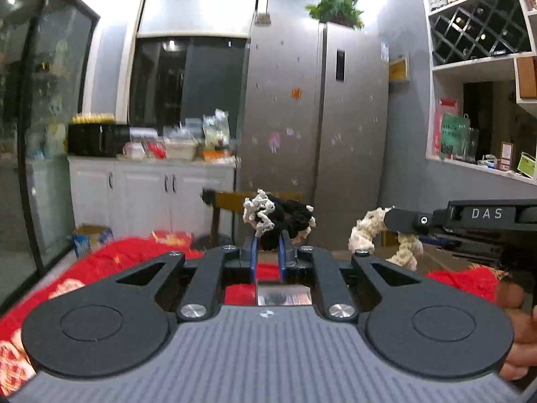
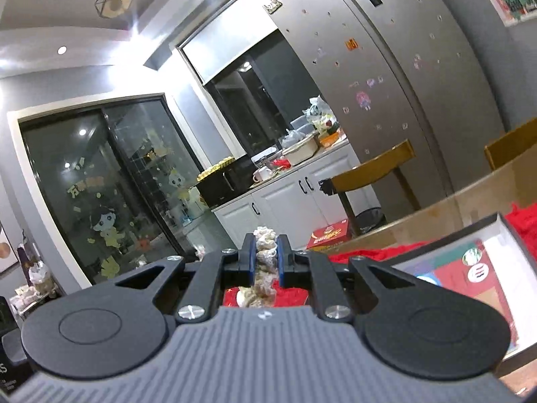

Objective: Organize objects
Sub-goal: 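Carry the black scrunchie over the black box and lower it inside, then open the left gripper to release the scrunchie and withdraw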

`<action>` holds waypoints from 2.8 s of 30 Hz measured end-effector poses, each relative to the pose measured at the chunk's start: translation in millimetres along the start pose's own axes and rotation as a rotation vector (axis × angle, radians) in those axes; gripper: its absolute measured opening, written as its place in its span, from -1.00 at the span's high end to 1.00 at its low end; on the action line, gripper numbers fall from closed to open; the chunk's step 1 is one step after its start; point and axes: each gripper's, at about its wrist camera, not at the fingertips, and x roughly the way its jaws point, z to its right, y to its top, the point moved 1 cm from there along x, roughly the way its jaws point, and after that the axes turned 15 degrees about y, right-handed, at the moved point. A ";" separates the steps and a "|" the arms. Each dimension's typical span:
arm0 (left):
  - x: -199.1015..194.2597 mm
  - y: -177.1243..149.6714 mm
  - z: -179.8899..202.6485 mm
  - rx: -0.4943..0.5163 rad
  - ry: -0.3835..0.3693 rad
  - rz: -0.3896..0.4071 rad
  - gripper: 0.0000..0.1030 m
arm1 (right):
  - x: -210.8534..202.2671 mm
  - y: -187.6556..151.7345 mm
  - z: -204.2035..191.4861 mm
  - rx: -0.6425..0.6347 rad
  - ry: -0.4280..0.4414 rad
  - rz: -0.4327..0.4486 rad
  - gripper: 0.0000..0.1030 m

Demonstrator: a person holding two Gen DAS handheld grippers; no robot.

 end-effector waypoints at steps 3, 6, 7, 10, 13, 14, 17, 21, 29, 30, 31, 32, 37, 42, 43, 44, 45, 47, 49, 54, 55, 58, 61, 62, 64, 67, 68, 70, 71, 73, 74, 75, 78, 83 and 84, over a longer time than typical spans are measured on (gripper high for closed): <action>17.4 -13.5 -5.5 -0.021 -0.033 -0.068 0.72 | 4.8 -8.0 12.3 0.034 -0.004 -0.038 0.72; 32.0 -26.2 -5.4 -0.020 -0.054 -0.117 0.72 | 11.0 -15.9 22.7 0.056 -0.034 -0.076 0.72; 36.2 -30.7 -3.5 -0.014 -0.057 -0.134 0.72 | 12.9 -19.1 25.2 0.060 -0.050 -0.087 0.72; 46.4 -43.1 4.8 0.012 -0.069 -0.166 0.72 | 17.5 -27.4 31.5 0.081 -0.074 -0.117 0.72; 52.8 -55.4 14.9 0.042 -0.078 -0.191 0.72 | 20.8 -32.6 34.5 0.093 -0.089 -0.137 0.72; 54.4 -60.1 17.0 0.048 -0.083 -0.202 0.72 | 21.4 -34.1 34.9 0.096 -0.092 -0.143 0.72; 60.0 -73.1 23.6 0.063 -0.092 -0.237 0.72 | 24.0 -37.6 37.2 0.104 -0.106 -0.159 0.72; 64.3 -82.7 28.5 0.083 -0.089 -0.243 0.72 | 29.9 -41.3 41.4 0.110 -0.132 -0.189 0.72; 83.4 -107.7 37.4 0.119 -0.073 -0.313 0.72 | 41.3 -52.6 57.4 0.140 -0.182 -0.275 0.72; 86.3 -110.9 38.0 0.121 -0.073 -0.325 0.72 | 42.6 -54.4 60.1 0.146 -0.186 -0.283 0.72; 88.4 -113.2 38.7 0.123 -0.071 -0.333 0.72 | 43.8 -56.2 62.3 0.155 -0.192 -0.291 0.72; 90.3 -115.5 38.6 0.124 -0.069 -0.336 0.72 | 44.7 -57.8 64.1 0.159 -0.196 -0.298 0.72; 97.5 -120.5 39.7 0.133 -0.060 -0.353 0.72 | 48.3 -62.2 68.1 0.168 -0.202 -0.320 0.72; 101.7 -126.7 42.1 0.142 -0.065 -0.374 0.72 | 51.8 -65.3 71.3 0.190 -0.194 -0.333 0.72; 101.5 -128.4 42.6 0.144 -0.065 -0.380 0.72 | 52.5 -65.9 71.4 0.186 -0.196 -0.335 0.72; 101.8 -129.9 43.5 0.149 -0.065 -0.384 0.72 | 52.5 -65.7 71.1 0.186 -0.200 -0.336 0.72; 102.5 -131.4 44.4 0.157 -0.060 -0.387 0.72 | 52.9 -66.1 71.3 0.188 -0.202 -0.337 0.72; 103.9 -133.6 45.7 0.166 -0.059 -0.390 0.72 | 53.2 -66.8 72.1 0.192 -0.200 -0.340 0.71; 102.4 -134.1 46.9 0.170 -0.055 -0.388 0.72 | 53.2 -66.7 72.1 0.191 -0.201 -0.341 0.71; 104.5 -134.5 44.2 0.155 -0.060 -0.396 0.72 | 52.1 -66.7 70.5 0.187 -0.196 -0.339 0.71; 105.0 -134.5 43.8 0.153 -0.060 -0.398 0.72 | 52.4 -66.7 69.8 0.185 -0.194 -0.340 0.71; 105.7 -133.8 43.4 0.152 -0.063 -0.403 0.72 | 53.7 -67.3 68.9 0.178 -0.196 -0.344 0.71; 107.0 -133.8 43.1 0.146 -0.067 -0.413 0.72 | 53.8 -67.9 68.6 0.177 -0.197 -0.346 0.71; 107.4 -133.6 42.7 0.144 -0.067 -0.416 0.72 | 53.9 -67.7 68.1 0.177 -0.197 -0.347 0.71; 108.9 -132.7 41.5 0.137 -0.069 -0.425 0.72 | 53.2 -67.4 68.5 0.176 -0.198 -0.347 0.71; 110.6 -131.6 39.8 0.127 -0.075 -0.437 0.72 | 53.2 -68.4 68.3 0.178 -0.203 -0.350 0.71; 111.2 -131.2 39.5 0.126 -0.079 -0.439 0.72 | 53.5 -68.7 68.5 0.181 -0.203 -0.352 0.71; 111.3 -130.6 38.7 0.123 -0.083 -0.440 0.72 | 53.6 -69.6 68.7 0.186 -0.204 -0.353 0.71; 111.2 -130.3 38.8 0.123 -0.087 -0.439 0.72 | 53.7 -69.8 68.7 0.186 -0.203 -0.354 0.71; 111.4 -131.4 39.8 0.131 -0.087 -0.439 0.72 | 53.9 -70.0 69.3 0.186 -0.205 -0.354 0.69; 111.3 -131.6 40.7 0.137 -0.087 -0.439 0.72 | 53.8 -69.9 69.7 0.189 -0.208 -0.354 0.68; 111.5 -131.7 41.2 0.139 -0.084 -0.443 0.71 | 53.2 -70.0 70.8 0.193 -0.211 -0.355 0.65; 112.7 -130.2 40.6 0.126 -0.087 -0.459 0.69 | 53.6 -70.0 73.6 0.215 -0.219 -0.363 0.61; 111.3 -122.7 36.5 0.092 -0.131 -0.479 0.01 | 52.6 -68.2 71.6 0.227 -0.229 -0.365 0.11; 108.4 -119.8 36.8 0.094 -0.147 -0.463 -0.22 | 52.1 -67.2 70.7 0.224 -0.226 -0.361 0.07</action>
